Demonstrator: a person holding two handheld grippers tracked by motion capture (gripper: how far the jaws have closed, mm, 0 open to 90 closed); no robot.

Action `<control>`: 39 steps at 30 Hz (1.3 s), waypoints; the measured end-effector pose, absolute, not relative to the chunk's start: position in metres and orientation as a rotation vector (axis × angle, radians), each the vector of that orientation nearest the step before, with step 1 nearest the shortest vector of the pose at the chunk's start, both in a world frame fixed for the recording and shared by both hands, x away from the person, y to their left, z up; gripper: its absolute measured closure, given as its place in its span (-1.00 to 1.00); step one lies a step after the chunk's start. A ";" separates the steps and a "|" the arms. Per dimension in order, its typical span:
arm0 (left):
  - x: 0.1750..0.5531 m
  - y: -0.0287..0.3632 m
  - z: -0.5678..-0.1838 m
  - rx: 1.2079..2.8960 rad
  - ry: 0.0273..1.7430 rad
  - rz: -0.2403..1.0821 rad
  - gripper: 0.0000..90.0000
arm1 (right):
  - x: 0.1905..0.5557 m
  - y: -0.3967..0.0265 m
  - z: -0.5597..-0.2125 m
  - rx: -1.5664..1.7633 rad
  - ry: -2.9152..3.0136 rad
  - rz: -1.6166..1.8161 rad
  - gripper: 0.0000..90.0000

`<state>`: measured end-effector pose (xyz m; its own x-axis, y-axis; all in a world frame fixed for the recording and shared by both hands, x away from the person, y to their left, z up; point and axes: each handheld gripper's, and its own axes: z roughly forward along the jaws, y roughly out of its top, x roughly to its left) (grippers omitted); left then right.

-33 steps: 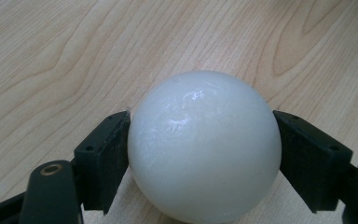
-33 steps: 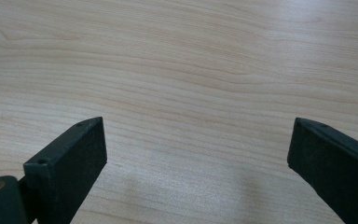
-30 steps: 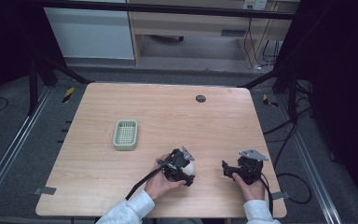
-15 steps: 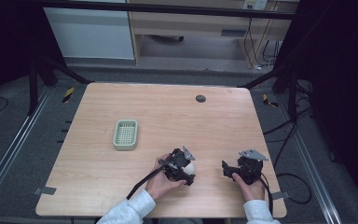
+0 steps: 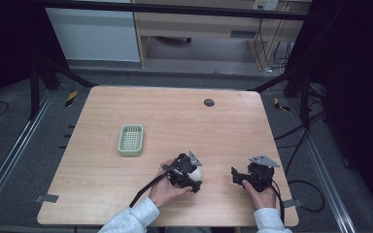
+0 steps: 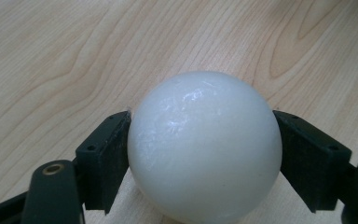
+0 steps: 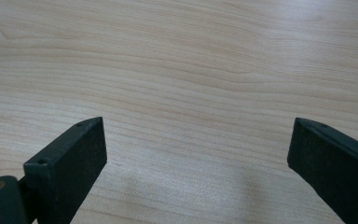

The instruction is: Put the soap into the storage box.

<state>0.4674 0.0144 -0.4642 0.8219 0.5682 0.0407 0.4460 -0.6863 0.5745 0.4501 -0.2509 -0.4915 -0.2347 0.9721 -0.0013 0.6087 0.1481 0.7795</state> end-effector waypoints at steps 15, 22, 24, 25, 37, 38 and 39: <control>0.462 0.049 -0.436 2.369 0.762 0.309 -0.50 | 0.450 -0.250 -0.491 1.504 1.915 0.917 -0.89; 0.466 0.070 -0.429 2.340 0.797 0.323 -0.50 | 0.450 -0.250 -0.491 1.504 1.915 0.919 -0.89; 0.469 0.075 -0.426 2.340 0.811 0.328 -0.50 | 0.449 -0.250 -0.491 1.506 1.914 0.923 -0.89; 0.470 0.077 -0.425 2.330 0.821 0.333 -0.50 | 0.449 -0.250 -0.491 1.504 1.915 0.925 -0.89; 0.480 0.091 -0.420 2.333 0.850 0.347 -0.50 | 0.450 -0.250 -0.491 1.499 1.919 0.917 -0.89; 0.481 0.093 -0.421 2.333 0.854 0.347 -0.50 | 0.450 -0.250 -0.491 1.500 1.917 0.918 -0.89; 0.481 0.093 -0.421 2.333 0.854 0.347 -0.50 | 0.450 -0.250 -0.491 1.500 1.917 0.918 -0.89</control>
<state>0.4814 0.0932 -0.4206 0.7563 0.6535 0.0309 0.4899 -0.5971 0.6352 0.4498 -0.2497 -0.4914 -0.2402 0.9707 -0.0010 0.6081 0.1512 0.7793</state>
